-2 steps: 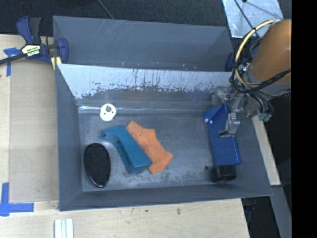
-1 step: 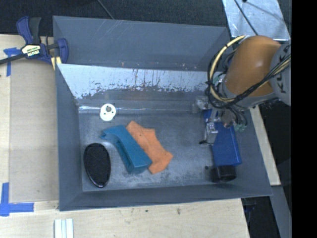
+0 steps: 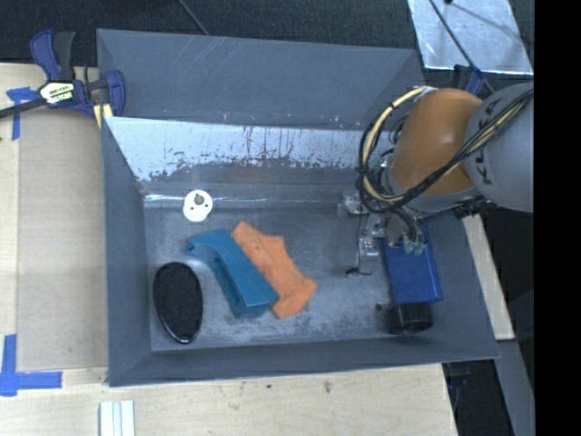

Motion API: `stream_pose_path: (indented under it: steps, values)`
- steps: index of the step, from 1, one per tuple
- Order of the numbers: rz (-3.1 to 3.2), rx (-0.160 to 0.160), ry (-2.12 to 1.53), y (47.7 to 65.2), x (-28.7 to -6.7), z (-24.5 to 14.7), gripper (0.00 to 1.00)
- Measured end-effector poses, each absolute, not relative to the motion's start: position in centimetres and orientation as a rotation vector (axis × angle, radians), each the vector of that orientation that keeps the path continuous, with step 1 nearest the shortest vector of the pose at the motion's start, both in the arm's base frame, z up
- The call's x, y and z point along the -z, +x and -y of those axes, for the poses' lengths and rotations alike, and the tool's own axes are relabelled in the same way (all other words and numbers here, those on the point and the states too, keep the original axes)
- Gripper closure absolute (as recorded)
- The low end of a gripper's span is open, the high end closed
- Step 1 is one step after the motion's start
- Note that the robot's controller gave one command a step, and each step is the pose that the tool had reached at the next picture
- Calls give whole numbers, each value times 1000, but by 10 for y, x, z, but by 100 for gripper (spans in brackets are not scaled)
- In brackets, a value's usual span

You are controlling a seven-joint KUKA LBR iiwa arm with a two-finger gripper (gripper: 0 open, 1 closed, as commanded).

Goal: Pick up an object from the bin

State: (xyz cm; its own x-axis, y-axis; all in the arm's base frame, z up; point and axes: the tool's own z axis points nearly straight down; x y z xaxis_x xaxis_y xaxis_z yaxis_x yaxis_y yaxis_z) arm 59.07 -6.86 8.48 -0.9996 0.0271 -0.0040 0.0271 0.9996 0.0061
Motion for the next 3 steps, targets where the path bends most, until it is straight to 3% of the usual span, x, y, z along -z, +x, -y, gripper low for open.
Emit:
stream_pose_path:
  steps: [1,2,3]
  values:
    - [-3144,8,89,593,-97,72,0]
    - [-3130,1,-55,607,-91,7,0]
    - [-3135,0,-104,607,-82,-8,0]
